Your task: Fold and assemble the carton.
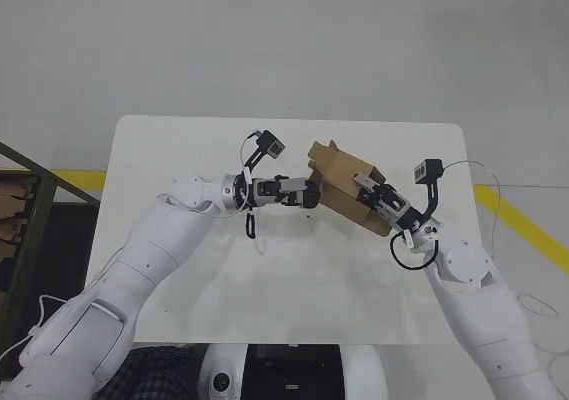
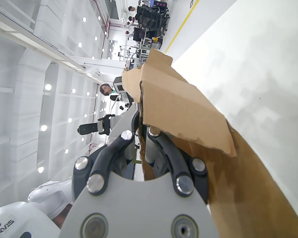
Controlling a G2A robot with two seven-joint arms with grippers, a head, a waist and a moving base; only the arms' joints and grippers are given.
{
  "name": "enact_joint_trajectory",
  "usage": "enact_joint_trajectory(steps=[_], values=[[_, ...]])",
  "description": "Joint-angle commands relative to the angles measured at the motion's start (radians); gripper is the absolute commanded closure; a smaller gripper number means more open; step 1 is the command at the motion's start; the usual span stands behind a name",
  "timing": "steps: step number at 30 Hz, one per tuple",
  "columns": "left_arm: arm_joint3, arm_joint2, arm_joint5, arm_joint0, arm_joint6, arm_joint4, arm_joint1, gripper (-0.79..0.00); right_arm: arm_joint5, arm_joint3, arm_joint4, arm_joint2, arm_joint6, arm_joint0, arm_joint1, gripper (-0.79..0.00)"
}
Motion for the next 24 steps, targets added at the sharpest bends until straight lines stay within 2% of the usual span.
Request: enact_joint_trajectory(steps=[1,14,24], values=[[0.005,0.006,0.003,-0.003,-0.003,-0.003,-0.004,-0.785,-0.001,0.000,-0.004,-0.001,-0.008,0.002,-0.001,0.000],[0.054,0.012,-0.003,-0.024,0.003,-0.014,-0.022,-0.785,-0.004,-0.014,0.014,-0.015,0.011,-0.002,-0.009,0.000],[0.055,-0.012,-0.008,-0.024,0.008,-0.004,-0.021,-0.785,0.009,-0.016,0.008,-0.010,0.053,-0.017,-0.007,0.000]])
